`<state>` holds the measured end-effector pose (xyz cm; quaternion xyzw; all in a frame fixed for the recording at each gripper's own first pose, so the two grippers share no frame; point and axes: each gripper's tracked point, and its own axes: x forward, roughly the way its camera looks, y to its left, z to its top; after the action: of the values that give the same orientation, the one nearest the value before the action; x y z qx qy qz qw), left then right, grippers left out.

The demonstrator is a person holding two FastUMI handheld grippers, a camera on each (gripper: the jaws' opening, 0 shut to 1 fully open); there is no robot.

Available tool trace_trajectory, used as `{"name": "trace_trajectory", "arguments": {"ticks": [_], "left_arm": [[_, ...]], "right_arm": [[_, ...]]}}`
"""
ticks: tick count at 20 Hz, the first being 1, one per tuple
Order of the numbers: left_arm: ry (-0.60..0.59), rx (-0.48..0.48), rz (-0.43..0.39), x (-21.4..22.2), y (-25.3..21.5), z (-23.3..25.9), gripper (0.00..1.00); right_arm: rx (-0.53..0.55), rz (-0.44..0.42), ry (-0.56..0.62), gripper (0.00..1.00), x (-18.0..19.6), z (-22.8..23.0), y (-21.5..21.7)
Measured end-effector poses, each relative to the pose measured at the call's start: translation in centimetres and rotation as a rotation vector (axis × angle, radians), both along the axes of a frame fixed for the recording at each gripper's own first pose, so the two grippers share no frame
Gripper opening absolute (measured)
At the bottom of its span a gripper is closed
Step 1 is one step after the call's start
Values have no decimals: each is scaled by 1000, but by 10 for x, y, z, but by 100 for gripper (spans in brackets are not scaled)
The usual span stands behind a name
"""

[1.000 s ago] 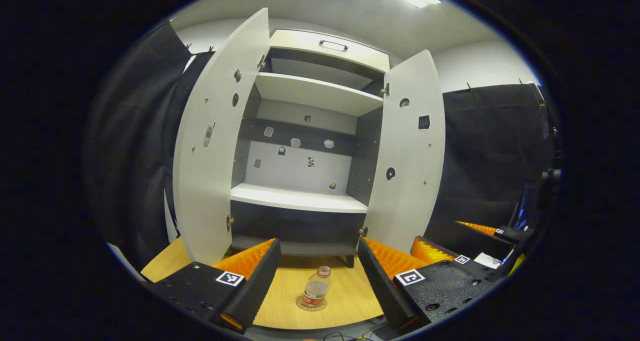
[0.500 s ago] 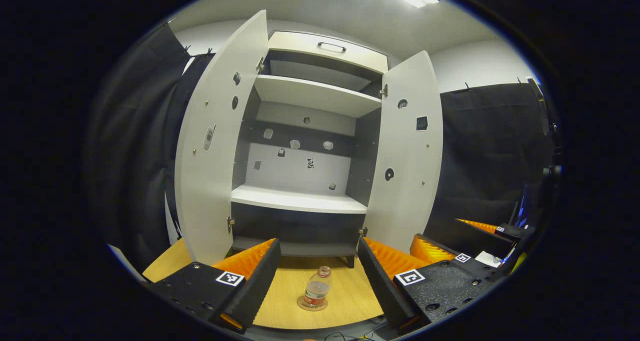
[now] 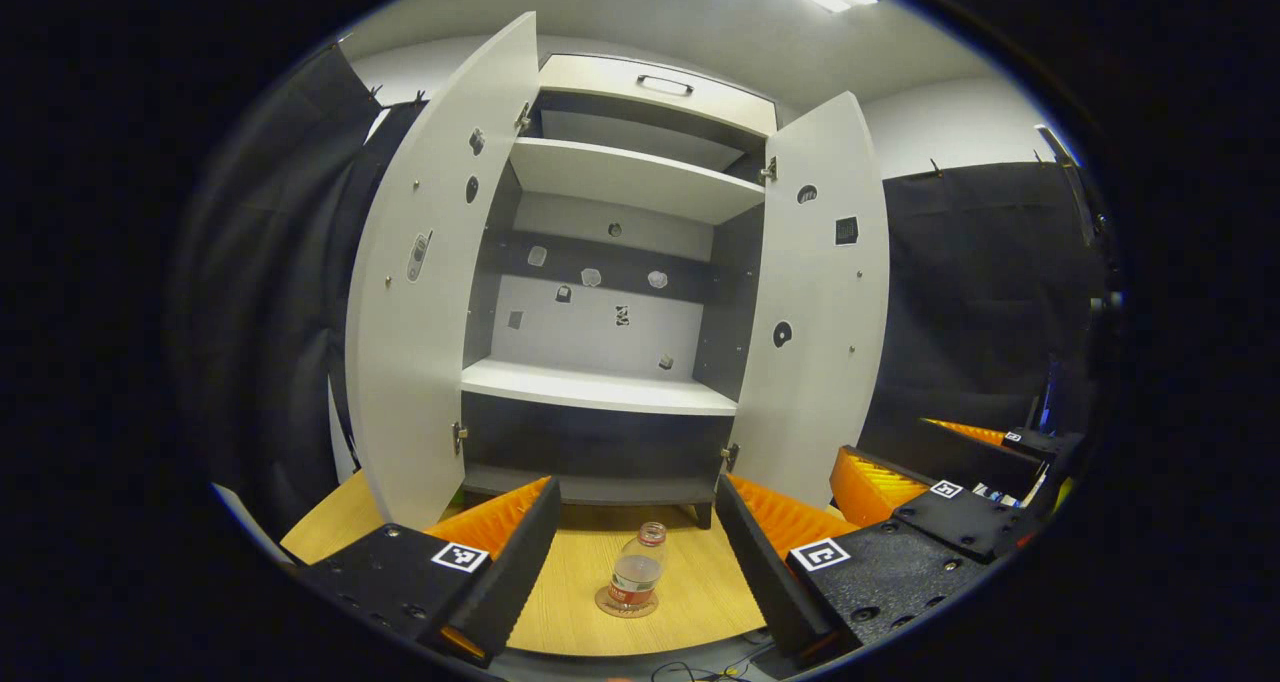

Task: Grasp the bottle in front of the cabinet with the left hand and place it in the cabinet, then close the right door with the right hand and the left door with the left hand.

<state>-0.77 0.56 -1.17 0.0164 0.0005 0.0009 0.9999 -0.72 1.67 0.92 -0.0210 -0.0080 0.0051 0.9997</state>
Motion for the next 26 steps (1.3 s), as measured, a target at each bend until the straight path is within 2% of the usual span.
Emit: {"name": "trace_trajectory", "arguments": {"ticks": [10, 13, 17, 21, 26], "left_arm": [[17, 50, -19, 29, 13, -62, 95], [33, 97, -26, 38, 14, -94, 95], [65, 98, -20, 48, 18, -138, 95], [170, 171, -27, 55, 15, -198, 95], [224, 181, -25, 74, 9, -248, 95]], "right_arm": [[5, -26, 10, 98, 0, -1, -11], [-1, -25, 20, 98, 0, -4, -13], [7, -22, 37, 98, 0, -6, -17], [9, -21, 33, 98, 0, -1, -25], [0, -75, 60, 98, 6, -2, -59]]}}
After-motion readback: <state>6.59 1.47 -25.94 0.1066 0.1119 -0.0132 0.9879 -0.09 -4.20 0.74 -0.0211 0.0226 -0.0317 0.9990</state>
